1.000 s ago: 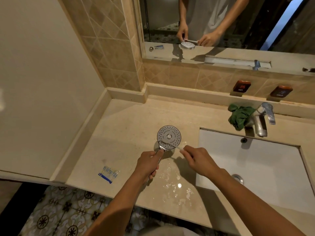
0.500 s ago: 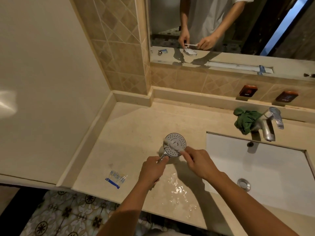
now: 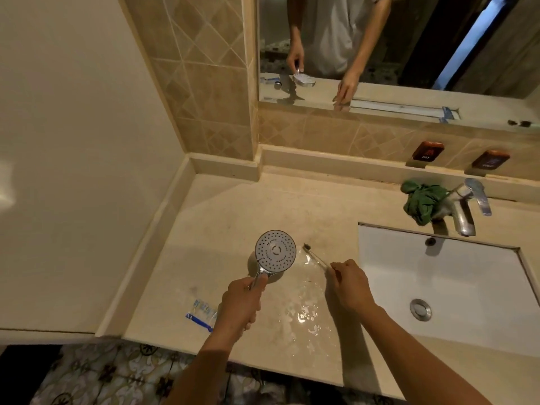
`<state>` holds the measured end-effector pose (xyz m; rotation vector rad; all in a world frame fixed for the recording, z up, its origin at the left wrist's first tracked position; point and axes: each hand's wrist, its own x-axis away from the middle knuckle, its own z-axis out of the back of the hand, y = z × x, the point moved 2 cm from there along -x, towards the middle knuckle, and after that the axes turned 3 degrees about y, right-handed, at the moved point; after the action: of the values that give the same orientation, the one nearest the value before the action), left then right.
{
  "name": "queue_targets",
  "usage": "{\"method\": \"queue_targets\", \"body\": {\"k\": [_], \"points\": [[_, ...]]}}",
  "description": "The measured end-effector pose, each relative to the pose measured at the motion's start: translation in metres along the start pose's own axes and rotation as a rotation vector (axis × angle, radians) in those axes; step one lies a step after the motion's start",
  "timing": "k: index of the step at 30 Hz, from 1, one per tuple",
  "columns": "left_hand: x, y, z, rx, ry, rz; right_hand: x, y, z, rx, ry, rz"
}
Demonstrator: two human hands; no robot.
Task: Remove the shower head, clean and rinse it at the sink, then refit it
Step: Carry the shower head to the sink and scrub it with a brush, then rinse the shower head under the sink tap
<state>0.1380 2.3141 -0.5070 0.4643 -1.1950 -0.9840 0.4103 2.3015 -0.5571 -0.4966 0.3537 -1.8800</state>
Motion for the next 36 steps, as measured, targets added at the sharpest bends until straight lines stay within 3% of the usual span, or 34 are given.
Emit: {"method": "queue_targets", "body": {"k": [4,14,21,26,32,36], "points": [[-0.005,-0.010,0.013,0.032,-0.016,0.024,0.006,-0.005,-0.010,-0.016,0.021,-0.001],[-0.002,-0.011,0.007,0.032,-0.056,0.028,0.003,-0.008,-0.016,0.218,-0.024,0.011],[0.002,0.004,-0.029,0.022,-0.063,0.009,0.004,0.007,-0.005,0.132,-0.023,0.074],[0.011,0.018,-0.074,0.072,-0.113,0.025,-0.002,0.045,0.035,-0.124,0.098,-0.055],[0.025,0.042,-0.152,0.097,-0.182,0.063,-0.029,0.120,0.131,-0.505,0.300,-0.384],[0.035,0.061,-0.206,0.128,-0.222,0.078,-0.056,0.168,0.188,-0.785,0.393,-0.488]]}}
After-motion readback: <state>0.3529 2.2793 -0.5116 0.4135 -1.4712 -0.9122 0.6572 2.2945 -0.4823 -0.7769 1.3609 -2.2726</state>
